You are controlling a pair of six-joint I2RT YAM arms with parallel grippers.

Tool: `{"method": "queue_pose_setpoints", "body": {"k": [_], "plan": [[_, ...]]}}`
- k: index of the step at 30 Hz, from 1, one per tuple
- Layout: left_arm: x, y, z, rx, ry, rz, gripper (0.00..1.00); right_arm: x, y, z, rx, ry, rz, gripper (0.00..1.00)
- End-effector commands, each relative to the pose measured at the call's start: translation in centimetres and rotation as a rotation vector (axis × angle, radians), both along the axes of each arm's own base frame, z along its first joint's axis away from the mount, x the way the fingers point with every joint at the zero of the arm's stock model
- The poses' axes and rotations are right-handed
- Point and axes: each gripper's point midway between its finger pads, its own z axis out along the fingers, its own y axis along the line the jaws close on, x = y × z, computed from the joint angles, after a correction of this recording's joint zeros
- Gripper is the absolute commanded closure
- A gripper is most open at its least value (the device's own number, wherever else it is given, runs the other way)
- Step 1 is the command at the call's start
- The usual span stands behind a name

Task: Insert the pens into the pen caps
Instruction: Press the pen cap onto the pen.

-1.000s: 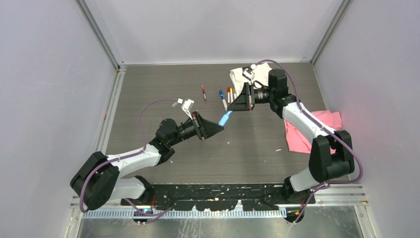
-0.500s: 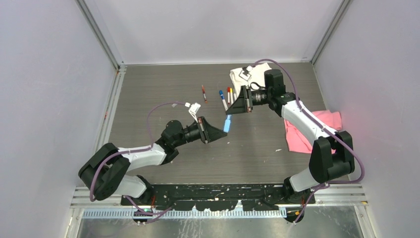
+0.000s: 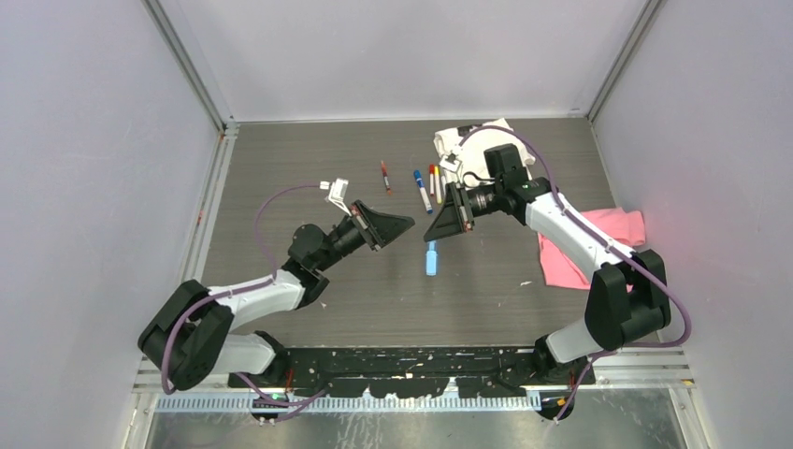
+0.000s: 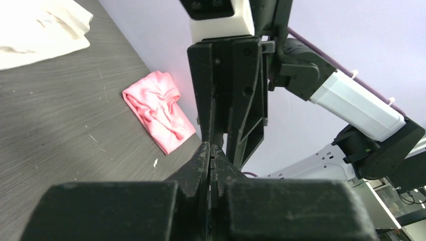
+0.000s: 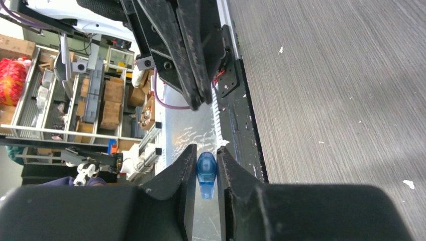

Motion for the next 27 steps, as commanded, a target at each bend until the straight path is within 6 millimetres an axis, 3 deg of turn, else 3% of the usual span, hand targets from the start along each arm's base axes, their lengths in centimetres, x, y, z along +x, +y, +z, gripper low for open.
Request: {"method": "queue_pose_setpoints", "body": {"k": [1,6,11,15,16,19,20,23,27], "plan": [[-1.1,0.9,-0.1,0.078,-0.082,-0.007,0.90,0.1,-0.8,2.5,0.069,-0.077,0.027,0.99],[-3.5,1.8,-2.6,0.280,-0.164,-0.075,0.67,0.0,-1.5,2.4,0.059,-0.128,0.033,0.99],[-7.1,2.2,-4.9,0.450,-0.291,-0.205,0.54,0.4,-2.2,1.7,-0.020,-0.222,0.038,0.99],[-8.9,0.8,-7.4,0.565,-0.322,-0.265,0.55,1.3,-2.0,1.5,-0.038,-0.198,0.011,0.99],[-9.0,0.3,-7.9,0.577,-0.316,-0.273,0.61,1.6,-1.9,1.3,-0.046,-0.189,-0.002,0.99],[-8.9,-1.6,-8.7,0.584,-0.297,-0.283,0.95,2.5,-1.8,0.8,-0.072,-0.161,-0.055,0.99],[-8.8,-2.3,-8.8,0.584,-0.292,-0.285,0.99,2.9,-1.7,0.6,-0.080,-0.151,-0.075,0.99],[-8.6,-4.3,-8.8,0.564,-0.279,-0.299,0.95,3.2,-1.5,0.5,-0.073,-0.112,-0.101,0.99],[-7.9,-5.9,-7.7,0.459,-0.264,-0.282,0.72,2.5,-1.1,1.4,-0.011,-0.094,-0.058,0.99]]}}
